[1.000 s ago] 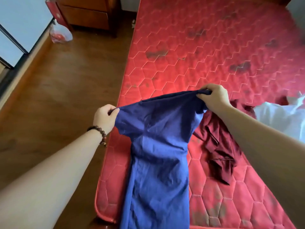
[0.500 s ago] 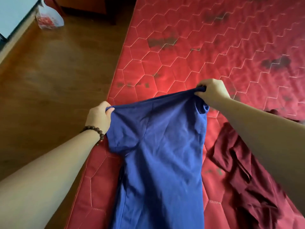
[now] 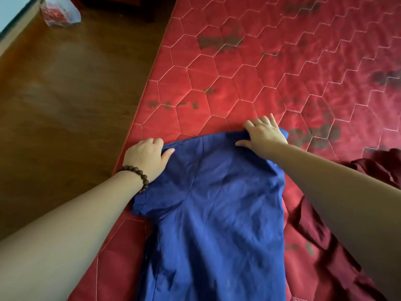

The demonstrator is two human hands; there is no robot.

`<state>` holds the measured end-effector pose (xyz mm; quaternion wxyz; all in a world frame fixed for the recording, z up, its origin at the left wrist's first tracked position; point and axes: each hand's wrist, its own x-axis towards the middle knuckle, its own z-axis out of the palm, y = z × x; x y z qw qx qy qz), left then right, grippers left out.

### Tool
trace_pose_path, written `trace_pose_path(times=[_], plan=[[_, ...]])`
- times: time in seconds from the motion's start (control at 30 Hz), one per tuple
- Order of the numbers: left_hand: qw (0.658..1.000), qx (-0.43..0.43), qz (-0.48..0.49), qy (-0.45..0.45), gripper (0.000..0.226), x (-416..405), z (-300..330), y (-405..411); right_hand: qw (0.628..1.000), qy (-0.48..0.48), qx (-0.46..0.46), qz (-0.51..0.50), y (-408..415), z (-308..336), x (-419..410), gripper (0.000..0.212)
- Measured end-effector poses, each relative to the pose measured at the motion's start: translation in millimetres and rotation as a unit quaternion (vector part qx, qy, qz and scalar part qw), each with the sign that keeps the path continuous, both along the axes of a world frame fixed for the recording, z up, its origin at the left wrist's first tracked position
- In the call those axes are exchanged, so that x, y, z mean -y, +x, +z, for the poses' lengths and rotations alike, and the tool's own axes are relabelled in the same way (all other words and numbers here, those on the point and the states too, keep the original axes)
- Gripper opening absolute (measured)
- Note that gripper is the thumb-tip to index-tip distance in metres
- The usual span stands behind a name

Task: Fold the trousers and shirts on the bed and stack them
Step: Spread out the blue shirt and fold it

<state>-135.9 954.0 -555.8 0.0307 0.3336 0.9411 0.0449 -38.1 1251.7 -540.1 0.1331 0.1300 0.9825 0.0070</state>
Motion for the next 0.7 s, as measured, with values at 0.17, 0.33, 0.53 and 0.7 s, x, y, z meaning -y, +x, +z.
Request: trace_pose_path(times=[0.17,0.33,0.53,0.7], plan=[[0.999,-0.041,-0.003,-0.029,0.043,1,0,-6,1.0,0.01,-0.002,-0.007,-3,-3,-7,0.052],[0.997,-0.079,-0.011,0.002,0.039,-14,8,-36,0.989,0.1,-0.085,0.061,-32,9,-16,0.056],[0.997,-0.068,0.01,-0.018,0.039,-13,-15,-24,0.994,0.085,-0.053,0.039,-18,-20,-4,0.052],[0.997,-0.081,0.001,-0.01,0.039,-10,-15,-25,0.993,0.088,-0.074,0.039,-18,-28,-10,0.052]])
